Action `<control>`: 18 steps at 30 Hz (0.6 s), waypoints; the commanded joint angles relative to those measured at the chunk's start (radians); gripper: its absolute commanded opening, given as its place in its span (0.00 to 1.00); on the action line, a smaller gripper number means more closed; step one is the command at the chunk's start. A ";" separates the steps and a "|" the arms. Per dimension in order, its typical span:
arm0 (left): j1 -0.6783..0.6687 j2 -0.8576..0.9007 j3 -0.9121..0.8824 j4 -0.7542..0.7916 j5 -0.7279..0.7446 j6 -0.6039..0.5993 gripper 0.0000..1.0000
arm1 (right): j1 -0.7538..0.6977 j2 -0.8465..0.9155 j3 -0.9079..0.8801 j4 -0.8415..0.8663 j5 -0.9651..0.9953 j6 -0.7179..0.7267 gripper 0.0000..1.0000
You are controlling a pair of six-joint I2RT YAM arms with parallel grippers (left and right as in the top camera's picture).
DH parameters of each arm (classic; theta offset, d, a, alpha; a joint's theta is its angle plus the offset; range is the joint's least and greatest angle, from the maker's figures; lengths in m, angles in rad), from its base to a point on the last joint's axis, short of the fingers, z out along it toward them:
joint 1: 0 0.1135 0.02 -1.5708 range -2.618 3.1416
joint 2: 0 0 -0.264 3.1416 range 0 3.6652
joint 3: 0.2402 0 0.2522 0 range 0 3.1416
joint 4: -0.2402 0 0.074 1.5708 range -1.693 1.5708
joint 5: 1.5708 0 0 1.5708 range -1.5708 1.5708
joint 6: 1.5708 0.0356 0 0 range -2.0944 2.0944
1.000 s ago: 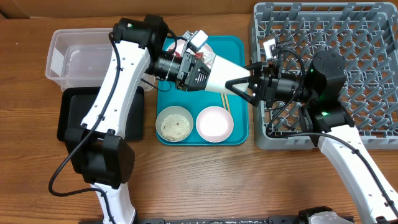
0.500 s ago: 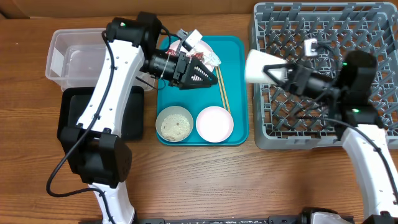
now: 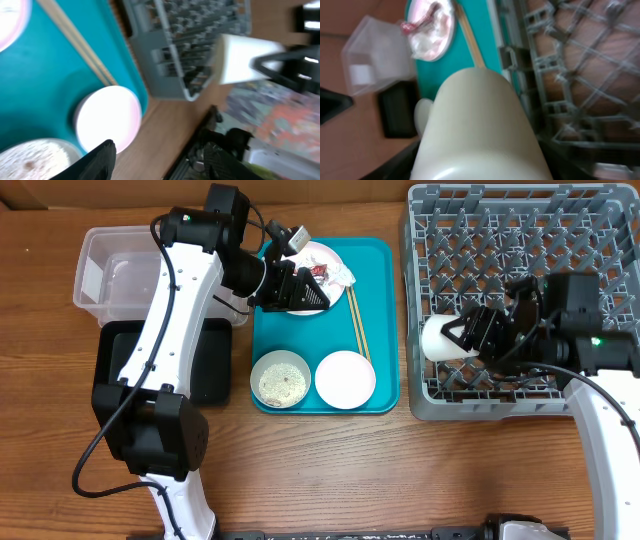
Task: Sort waste into correct bins and load items into the dishwasher
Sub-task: 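Place the cup upside down in the rack's front right with right gripper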
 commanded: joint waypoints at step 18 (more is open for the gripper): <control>0.003 -0.013 -0.001 0.014 -0.340 -0.089 0.67 | 0.181 0.196 0.098 -0.222 0.513 0.036 0.54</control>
